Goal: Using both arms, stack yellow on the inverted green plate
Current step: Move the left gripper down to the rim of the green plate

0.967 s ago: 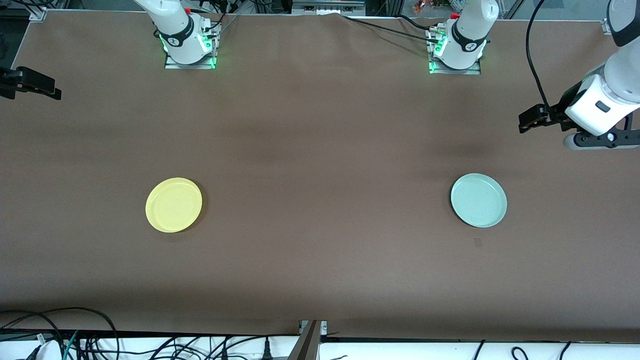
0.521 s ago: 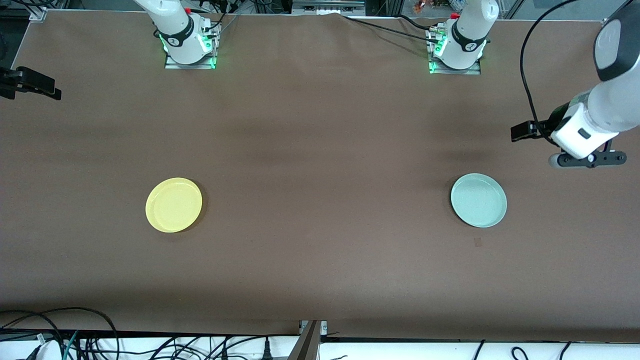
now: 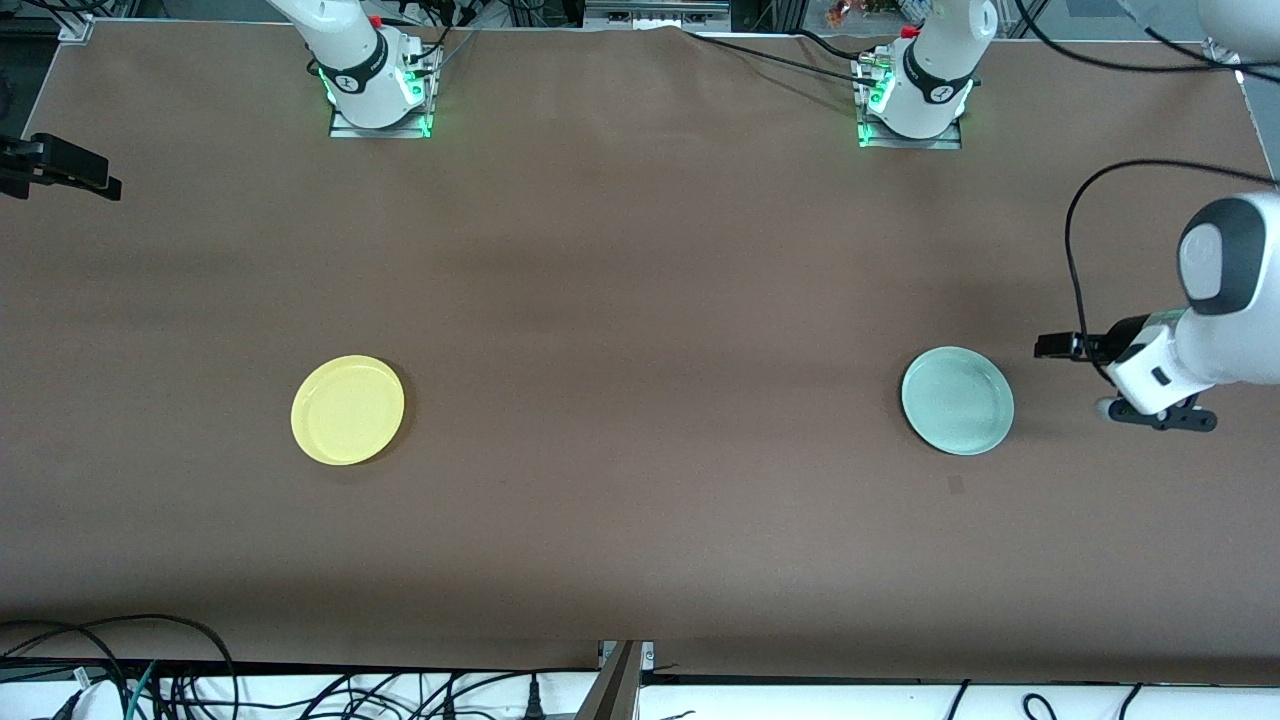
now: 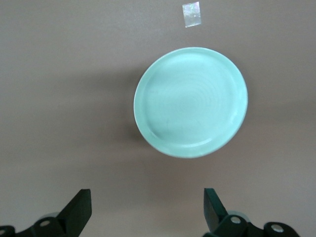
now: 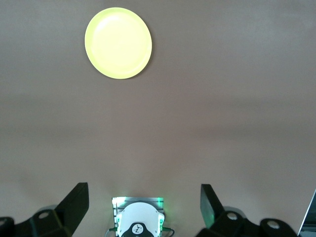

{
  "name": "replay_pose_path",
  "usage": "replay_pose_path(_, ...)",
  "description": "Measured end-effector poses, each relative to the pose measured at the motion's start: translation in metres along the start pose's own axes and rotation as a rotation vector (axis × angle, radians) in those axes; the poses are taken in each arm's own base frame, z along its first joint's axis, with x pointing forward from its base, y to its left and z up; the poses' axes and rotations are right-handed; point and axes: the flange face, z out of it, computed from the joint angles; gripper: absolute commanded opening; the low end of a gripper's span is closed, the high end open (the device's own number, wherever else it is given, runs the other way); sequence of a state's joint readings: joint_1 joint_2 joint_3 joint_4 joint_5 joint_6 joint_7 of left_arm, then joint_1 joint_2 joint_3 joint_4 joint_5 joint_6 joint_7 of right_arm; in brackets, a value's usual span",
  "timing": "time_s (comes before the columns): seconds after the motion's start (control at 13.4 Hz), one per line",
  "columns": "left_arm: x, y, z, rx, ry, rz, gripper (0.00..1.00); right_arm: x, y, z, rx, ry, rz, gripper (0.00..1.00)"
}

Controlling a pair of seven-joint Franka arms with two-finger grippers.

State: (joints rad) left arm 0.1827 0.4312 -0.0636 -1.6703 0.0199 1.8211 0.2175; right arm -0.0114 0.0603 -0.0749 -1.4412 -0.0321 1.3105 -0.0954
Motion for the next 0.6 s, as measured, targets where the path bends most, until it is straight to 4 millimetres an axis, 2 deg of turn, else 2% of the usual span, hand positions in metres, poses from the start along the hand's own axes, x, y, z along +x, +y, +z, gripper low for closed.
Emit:
replay_pose_path(0.37,0.034,-0.005,0.060,0.001,0.041,0.053,1.00,0.001,0.000,-0.001,-0.001,0.010,-0.001,1.00)
replay_pose_path(0.6,0.046,-0.013,0.092,0.003,0.064,0.089,1.00,0.001,0.000,-0.001,-0.001,0.010,-0.001,1.00)
